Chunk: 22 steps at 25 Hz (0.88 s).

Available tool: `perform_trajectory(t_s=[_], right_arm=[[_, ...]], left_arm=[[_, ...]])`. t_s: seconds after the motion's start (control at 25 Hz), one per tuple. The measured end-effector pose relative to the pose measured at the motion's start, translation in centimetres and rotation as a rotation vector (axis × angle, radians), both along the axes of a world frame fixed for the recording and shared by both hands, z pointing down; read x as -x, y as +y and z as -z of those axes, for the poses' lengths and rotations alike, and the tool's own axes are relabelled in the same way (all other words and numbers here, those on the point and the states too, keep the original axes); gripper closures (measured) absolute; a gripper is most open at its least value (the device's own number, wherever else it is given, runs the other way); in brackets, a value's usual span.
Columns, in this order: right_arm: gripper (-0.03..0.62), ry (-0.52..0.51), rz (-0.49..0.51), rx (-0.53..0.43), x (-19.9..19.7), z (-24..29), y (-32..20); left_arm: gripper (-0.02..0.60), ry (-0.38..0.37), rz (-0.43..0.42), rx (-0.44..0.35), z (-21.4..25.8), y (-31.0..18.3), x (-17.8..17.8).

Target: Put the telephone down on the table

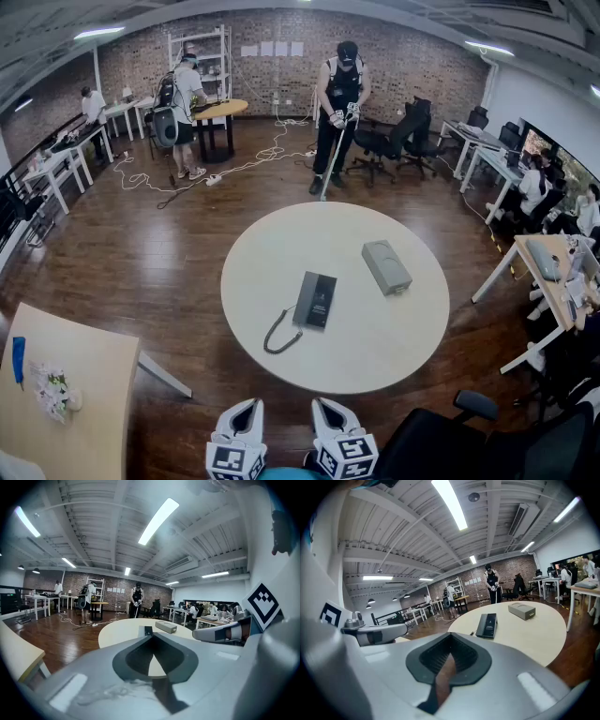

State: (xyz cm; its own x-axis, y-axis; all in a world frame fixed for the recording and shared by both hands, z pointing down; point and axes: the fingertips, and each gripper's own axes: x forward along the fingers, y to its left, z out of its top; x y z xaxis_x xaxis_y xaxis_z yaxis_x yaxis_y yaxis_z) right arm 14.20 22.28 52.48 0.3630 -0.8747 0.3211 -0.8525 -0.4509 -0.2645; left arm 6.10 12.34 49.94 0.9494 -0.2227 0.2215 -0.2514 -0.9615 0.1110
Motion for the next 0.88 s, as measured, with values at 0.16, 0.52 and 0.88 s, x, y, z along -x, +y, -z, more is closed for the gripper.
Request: perform_trajectory(t_s=[0.16,0.52,0.88], right_arm=[[0.6,-0.006,0.009,0.001,-1.6,0.0,1.5],[0.6,0.056,0.044,-0.022,-5.2,2.0,3.5],[0.6,0.046,0.027,-0.04,-7.7,2.1,4.8]], left_arm=[[0.568,-0.001,0.013,-0.013,0.2,1.4,-1.6],[0.568,0.02,0.036,-0.052,1.6,4.4,-5.6],[0.568,0.014,0.072,-0.062,2.1,5.3,-6.4]])
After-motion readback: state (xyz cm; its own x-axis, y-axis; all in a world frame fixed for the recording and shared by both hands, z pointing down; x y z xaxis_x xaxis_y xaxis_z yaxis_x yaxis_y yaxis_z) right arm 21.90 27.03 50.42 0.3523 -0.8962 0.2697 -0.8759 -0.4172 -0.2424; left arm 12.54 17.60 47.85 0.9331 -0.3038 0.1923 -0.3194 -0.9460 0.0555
